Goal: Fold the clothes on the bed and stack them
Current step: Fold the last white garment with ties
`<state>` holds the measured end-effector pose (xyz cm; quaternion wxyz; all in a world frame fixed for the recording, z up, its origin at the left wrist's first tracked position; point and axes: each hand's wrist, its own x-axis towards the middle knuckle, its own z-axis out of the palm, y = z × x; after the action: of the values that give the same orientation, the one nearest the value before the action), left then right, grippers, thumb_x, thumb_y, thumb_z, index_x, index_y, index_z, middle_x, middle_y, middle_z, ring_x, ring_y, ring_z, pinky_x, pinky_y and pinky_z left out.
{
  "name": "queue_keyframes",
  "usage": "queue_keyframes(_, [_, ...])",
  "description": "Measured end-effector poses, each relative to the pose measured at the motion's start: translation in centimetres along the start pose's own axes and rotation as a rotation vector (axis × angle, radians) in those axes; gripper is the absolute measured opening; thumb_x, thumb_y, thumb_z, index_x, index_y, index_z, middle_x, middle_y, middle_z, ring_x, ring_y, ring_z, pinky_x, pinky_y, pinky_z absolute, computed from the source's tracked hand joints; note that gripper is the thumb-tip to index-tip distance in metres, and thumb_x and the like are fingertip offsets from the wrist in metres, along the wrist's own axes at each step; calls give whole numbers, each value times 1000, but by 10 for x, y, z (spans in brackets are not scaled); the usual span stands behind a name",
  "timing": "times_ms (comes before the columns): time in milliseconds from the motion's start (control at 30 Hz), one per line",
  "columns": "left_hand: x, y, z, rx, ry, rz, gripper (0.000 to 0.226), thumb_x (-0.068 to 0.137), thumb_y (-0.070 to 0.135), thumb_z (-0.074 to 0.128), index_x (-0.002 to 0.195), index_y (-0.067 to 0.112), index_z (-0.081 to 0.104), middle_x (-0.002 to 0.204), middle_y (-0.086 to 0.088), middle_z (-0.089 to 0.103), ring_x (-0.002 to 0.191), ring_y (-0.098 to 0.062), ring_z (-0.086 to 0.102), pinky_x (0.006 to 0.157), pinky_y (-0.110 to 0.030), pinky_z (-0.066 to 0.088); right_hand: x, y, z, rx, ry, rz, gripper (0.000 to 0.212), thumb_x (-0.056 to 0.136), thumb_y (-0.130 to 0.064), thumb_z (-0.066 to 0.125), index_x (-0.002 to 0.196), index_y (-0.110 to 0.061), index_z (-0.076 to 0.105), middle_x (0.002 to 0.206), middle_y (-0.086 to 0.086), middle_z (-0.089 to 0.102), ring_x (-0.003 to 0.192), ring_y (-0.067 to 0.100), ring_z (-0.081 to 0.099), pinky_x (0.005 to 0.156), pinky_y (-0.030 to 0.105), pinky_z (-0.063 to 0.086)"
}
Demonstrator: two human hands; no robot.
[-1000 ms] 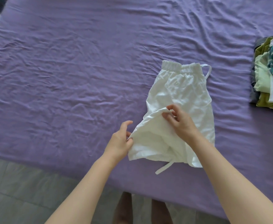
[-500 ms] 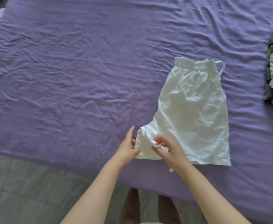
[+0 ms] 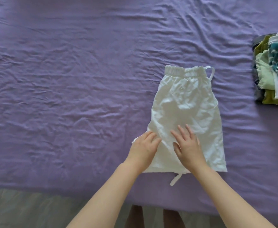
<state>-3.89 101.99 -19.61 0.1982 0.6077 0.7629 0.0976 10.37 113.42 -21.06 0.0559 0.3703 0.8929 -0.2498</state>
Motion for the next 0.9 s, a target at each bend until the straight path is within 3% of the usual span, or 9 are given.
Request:
queue_keyframes(33, [3,-2,11,98,-185,0,73,83,12,68,147,18,34,151,-15,32,139,-34,30,109,-48,35,4,12,1,-134,-128,13,59,92,-32,56,146,-25,34,156,11,23,145,37,9,109,59,20])
queue_keyframes(100, [-3,-20,27,288,-475,-28,97,92,29,58,148,25,-21,159,-6,-19,146,-29,-13,117,-52,0,9,42,4,-343,-355,88,71,93,-57,38,149,-40,-2,160,2,-11,145,31,-16,110,61,9])
queue_keyframes(233, [-18,-46,30,384,-599,-115,107,88,49,56,135,29,-38,139,3,-49,144,-25,-24,110,-58,-15,11,66,0,-428,-429,117,78,88,-66,35,145,-46,-14,158,-3,-21,144,26,-19,107,61,14])
queue_keyframes(333, [-10,-33,19,370,-568,-161,93,88,40,54,150,26,-14,156,3,-28,144,-31,-22,105,-61,-22,14,51,-6,-365,-365,129,72,90,-56,42,149,-41,3,159,0,-11,144,31,-16,108,60,15])
queue_keyframes(433, [11,-1,9,270,-327,-279,53,89,39,43,139,23,38,157,-1,12,147,-27,-5,111,-54,-19,31,40,-19,-269,-213,102,65,93,-46,43,150,-33,15,160,4,-5,144,31,-17,112,59,7])
queue_keyframes(567, [46,27,17,190,-352,-260,81,91,41,53,152,30,0,159,-5,-16,145,-27,-18,117,-45,-12,69,39,-26,-356,-266,-73,72,94,-55,37,149,-39,-8,157,5,-22,142,34,-25,110,64,2])
queue_keyframes(733, [61,21,28,258,-535,-330,111,84,46,64,145,27,-27,154,-6,-31,143,-23,-25,113,-54,-11,106,85,-46,-442,-425,35,85,84,-68,45,145,-48,-10,157,1,-22,143,32,-21,105,71,4])
queue_keyframes(833, [71,26,20,269,-520,-336,98,84,56,56,151,26,-10,159,-7,-15,147,-24,-11,111,-58,-14,109,74,-50,-409,-366,30,79,87,-59,48,148,-43,0,159,3,-13,143,35,-18,106,70,1])
queue_keyframes(900, [89,31,8,256,-275,-319,71,86,53,51,146,25,27,153,-10,23,141,-25,20,115,-51,1,115,61,-51,-335,-222,5,71,91,-51,45,150,-37,7,160,6,-8,143,35,-17,109,65,-1])
